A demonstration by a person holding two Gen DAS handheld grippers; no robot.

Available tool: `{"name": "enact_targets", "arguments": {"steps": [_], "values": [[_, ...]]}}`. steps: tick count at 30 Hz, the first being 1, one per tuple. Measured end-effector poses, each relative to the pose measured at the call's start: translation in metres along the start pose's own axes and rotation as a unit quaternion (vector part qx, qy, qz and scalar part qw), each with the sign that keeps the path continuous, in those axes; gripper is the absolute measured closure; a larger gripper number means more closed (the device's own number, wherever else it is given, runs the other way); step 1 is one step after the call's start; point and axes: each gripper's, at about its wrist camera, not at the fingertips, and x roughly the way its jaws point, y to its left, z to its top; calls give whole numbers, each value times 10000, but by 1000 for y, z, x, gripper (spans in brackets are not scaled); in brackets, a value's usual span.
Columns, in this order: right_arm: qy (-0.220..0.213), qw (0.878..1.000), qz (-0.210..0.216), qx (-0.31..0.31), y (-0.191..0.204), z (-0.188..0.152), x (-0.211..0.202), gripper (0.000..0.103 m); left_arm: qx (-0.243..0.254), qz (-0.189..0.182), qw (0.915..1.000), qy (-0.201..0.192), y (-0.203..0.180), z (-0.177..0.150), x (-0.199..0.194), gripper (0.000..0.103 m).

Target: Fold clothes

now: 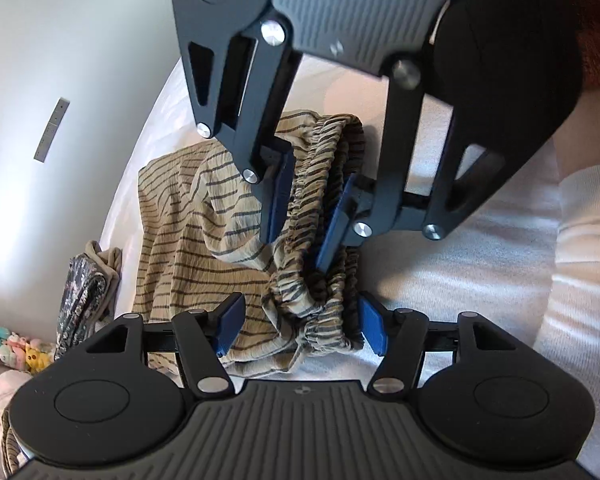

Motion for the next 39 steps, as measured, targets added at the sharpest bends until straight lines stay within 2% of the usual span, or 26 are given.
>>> {"name": "enact_targets", "arguments": {"steps": [7, 8, 9, 12, 16, 21, 24, 28, 31, 33, 39], "values": [[-210, 9998, 36, -56, -2, 6, 8, 80, -36, -49, 10000, 16, -3, -3, 4, 44], [-248, 9997, 50, -52, -2, 7, 9, 84, -35, -34, 10000, 17, -2, -3, 5, 44], [-313, 9995, 49, -24, -2, 8, 9, 97, -35, -18, 10000, 18, -1, -3, 7, 44], [-657, 9977, 4, 157, -7, 8, -3, 97, -43, 36, 10000, 5, 0, -3, 7, 44], [-999, 9924, 340, 635, -21, 9, -15, 97, -65, 174, 9998, -69, 0, -2, 3, 44], [-852, 9892, 879, 804, -21, 9, 1, 97, 23, 169, 9998, -131, -3, -1, 0, 44], [-652, 9879, 1023, 965, -21, 7, 13, 97, 63, 103, 9999, -93, -3, -1, 2, 44], [-597, 9879, 998, 1023, -20, 5, 14, 96, 62, 25, 9999, -88, -2, 0, 1, 44], [-610, 9905, 839, 898, -17, 5, 6, 92, 55, -1, 9999, -101, -2, 1, 0, 44], [-581, 9926, 735, 773, -22, 4, 9, 79, 82, 7, 9999, -123, -2, 1, -1, 44], [-248, 9962, 722, 415, -36, 0, -1, 63, 402, 54, 9990, -210, -7, 1, -4, 44]]}}
